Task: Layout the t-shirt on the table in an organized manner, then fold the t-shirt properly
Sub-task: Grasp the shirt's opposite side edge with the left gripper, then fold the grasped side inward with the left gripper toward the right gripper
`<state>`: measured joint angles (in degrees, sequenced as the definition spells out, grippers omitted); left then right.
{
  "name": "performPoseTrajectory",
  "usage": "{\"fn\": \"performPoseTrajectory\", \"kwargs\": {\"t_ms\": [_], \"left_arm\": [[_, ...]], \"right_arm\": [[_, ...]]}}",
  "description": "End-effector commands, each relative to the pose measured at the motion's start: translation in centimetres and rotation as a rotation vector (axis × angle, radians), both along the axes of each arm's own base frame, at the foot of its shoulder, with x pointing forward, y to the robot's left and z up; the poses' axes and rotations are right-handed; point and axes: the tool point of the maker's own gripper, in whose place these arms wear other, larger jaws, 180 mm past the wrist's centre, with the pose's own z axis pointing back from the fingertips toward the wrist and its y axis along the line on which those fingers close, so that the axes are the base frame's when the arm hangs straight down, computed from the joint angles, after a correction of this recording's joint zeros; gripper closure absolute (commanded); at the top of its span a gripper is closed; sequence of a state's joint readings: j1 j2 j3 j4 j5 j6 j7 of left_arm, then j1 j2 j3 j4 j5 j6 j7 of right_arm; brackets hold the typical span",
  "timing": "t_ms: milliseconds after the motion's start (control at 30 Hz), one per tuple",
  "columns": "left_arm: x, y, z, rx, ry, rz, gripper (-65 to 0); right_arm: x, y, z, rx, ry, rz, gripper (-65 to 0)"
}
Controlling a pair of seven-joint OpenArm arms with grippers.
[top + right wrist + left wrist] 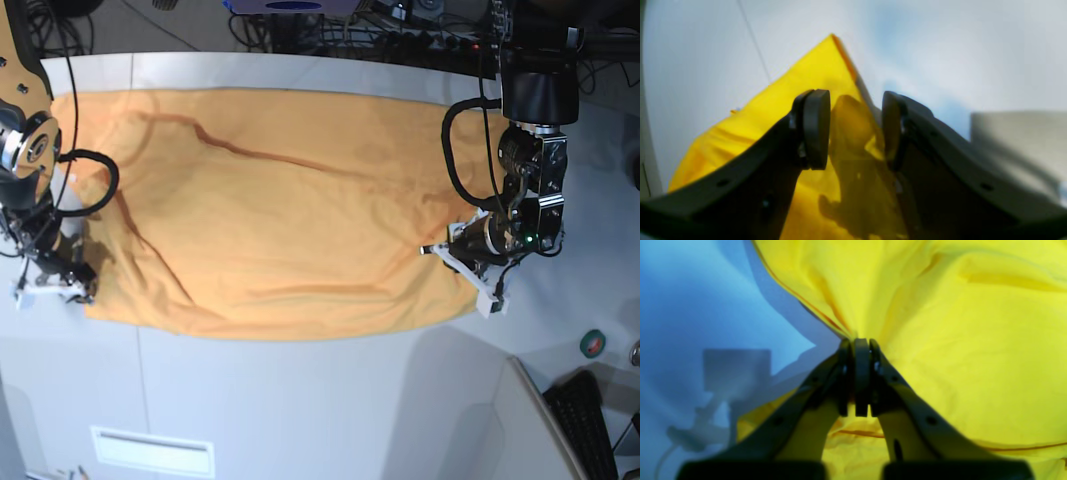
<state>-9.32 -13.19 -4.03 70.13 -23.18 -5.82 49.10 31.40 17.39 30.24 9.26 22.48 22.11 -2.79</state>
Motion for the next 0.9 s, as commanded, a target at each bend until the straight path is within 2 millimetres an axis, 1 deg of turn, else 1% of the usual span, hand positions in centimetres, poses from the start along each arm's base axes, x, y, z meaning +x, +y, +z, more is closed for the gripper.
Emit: {"fn": "performPoseTrajectory", "kwargs": {"t_ms": [0, 67, 167, 233, 400, 433, 500, 567, 733, 767, 800, 867], "left_arm": [[1.4, 0.3, 1.5, 0.003, -0.053, 0.003, 0.0], [1.4, 0.3, 1.5, 0.003, -0.053, 0.003, 0.0], [1.4, 0.3, 1.5, 0.003, -0.052, 0.004, 0.0], [1.4, 0.3, 1.5, 0.003, -0.052, 0.004, 0.0], [1.4, 0.3, 1.5, 0.004, -0.051, 0.003, 0.0], [1.4, 0.3, 1.5, 0.004, -0.051, 0.003, 0.0], [1.4, 0.3, 1.5, 0.004, -0.051, 0.003, 0.0], [1.4, 0.7, 1.5, 0.012, -0.051, 0.004, 0.0], [1.4, 1.0, 1.6, 0.018, -0.051, 0.004, 0.0], [1.4, 1.3, 1.6, 0.026, -0.051, 0.005, 0.0], [1.4, 1.5, 1.6, 0.029, -0.051, 0.005, 0.0], [1.3, 1.6, 1.7, 0.030, -0.051, 0.006, 0.0]], "right_arm": [[1.9, -1.1, 2.2, -0.019, -0.069, -0.009, -22.7], [2.0, -1.2, 2.3, -0.020, -0.073, -0.009, -20.6], [2.0, -1.2, 2.3, -0.020, -0.073, -0.009, -14.3], [2.0, -1.2, 2.3, -0.020, -0.073, -0.009, -12.8], [2.0, -0.9, 2.3, -0.017, -0.075, -0.006, -13.1], [2.1, -0.5, 2.2, -0.010, -0.075, -0.002, -13.5], [2.1, -0.1, 2.1, -0.006, -0.075, 0.003, -18.0], [2.1, 0.0, 2.0, -0.005, -0.074, 0.002, -20.1], [2.1, 0.0, 2.0, -0.006, -0.071, 0.000, -20.0], [2.1, 0.0, 2.0, -0.006, -0.071, 0.000, -19.1], [2.1, -0.1, 2.0, -0.006, -0.070, -0.001, -16.5], [2.1, -0.2, 2.0, -0.008, -0.070, -0.001, -5.9]]}}
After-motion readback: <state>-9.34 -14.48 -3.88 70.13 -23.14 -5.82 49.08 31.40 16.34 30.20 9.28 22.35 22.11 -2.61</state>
